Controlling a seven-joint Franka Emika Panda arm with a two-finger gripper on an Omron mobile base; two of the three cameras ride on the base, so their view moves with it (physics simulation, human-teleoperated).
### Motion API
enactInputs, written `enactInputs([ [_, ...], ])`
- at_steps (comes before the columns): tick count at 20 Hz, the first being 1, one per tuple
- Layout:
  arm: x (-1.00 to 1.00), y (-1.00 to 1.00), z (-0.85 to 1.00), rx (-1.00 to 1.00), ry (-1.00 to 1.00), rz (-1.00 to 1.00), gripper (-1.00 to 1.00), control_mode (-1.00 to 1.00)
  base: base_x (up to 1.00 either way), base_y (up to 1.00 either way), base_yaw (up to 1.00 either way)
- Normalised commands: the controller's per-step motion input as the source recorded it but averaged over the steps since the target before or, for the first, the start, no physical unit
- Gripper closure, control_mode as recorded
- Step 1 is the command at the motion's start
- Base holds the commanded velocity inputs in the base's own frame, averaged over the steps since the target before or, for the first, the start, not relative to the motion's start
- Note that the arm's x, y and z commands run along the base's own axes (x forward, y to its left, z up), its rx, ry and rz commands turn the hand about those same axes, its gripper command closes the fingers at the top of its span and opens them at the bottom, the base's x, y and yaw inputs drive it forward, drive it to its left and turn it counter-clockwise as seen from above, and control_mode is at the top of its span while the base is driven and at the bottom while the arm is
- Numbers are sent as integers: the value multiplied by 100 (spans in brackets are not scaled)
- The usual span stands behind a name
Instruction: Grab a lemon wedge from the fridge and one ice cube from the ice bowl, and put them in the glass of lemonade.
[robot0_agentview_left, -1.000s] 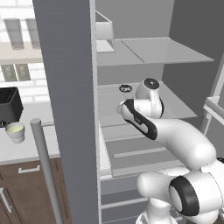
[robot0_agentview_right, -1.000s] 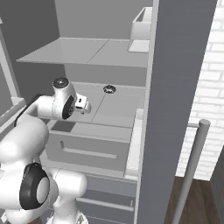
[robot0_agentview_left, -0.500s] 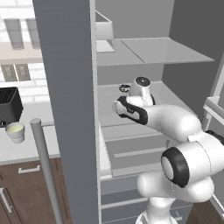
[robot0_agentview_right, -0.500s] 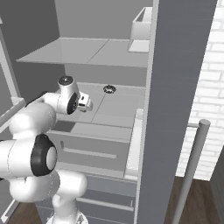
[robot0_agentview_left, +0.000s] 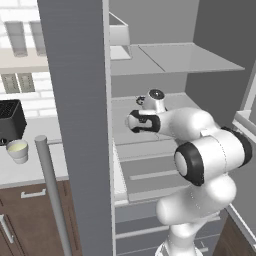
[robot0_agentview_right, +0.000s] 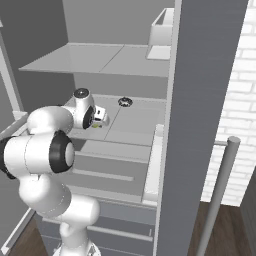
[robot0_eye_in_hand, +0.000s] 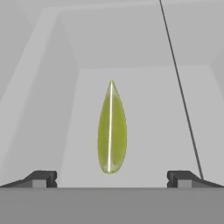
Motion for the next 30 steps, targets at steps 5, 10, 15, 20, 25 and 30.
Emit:
enactInputs([
  [5,47,0,-27,0,0,0,-100,-100,0,0,0],
  [10,47,0,-26,0,0,0,-100,-100,0,0,0],
  [15,24,0,-18,0,1,0,-100,-100,0,0,0],
  [20,-14,0,-28,0,6,0,-100,-100,0,0,0],
  [25,-57,0,-35,0,3,-2,-100,-100,0,0,0],
  [30,-25,0,-32,0,3,-2,-100,-100,0,0,0],
])
